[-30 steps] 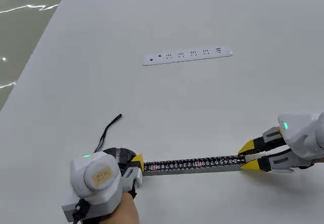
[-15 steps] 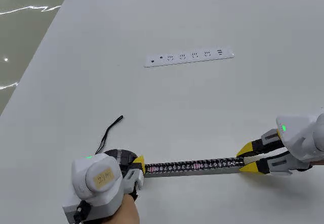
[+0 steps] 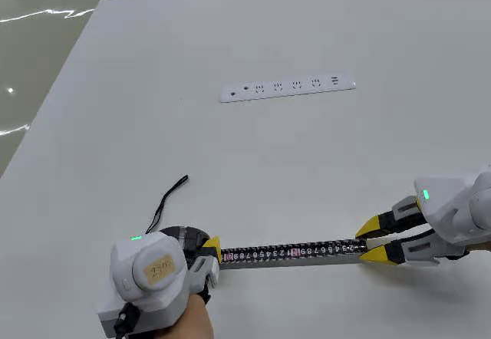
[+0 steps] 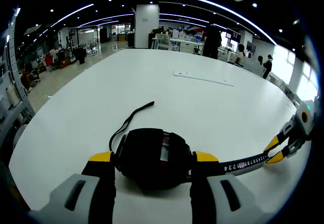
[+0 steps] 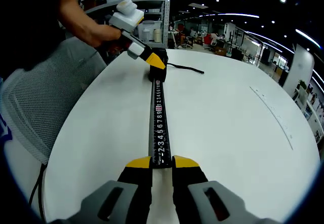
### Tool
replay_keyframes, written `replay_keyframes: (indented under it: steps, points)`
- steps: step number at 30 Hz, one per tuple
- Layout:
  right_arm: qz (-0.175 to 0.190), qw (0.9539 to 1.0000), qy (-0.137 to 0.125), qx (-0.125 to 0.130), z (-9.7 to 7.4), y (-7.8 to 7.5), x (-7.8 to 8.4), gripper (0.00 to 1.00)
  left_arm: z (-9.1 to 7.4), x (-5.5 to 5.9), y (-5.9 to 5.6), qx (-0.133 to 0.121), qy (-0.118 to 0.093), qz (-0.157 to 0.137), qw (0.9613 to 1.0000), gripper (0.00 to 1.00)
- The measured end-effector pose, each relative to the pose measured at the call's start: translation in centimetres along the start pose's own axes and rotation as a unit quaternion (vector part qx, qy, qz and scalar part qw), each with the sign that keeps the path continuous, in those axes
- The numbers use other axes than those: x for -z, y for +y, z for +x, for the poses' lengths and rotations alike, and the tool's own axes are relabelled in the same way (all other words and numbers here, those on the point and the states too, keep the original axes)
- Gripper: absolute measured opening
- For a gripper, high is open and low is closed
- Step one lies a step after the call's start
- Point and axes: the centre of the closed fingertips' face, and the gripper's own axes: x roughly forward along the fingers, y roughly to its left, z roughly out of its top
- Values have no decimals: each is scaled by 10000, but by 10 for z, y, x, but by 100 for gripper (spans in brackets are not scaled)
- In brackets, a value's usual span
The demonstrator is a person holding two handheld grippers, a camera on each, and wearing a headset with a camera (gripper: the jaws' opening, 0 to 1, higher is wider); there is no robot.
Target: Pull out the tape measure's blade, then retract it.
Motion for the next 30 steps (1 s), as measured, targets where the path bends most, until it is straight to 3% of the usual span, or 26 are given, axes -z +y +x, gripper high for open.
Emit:
replay_keyframes:
  steps: [30]
  points:
    - [-28, 10000, -9, -22, 8, -2, -12, 14, 1, -2, 1, 12, -6, 4, 10000, 55]
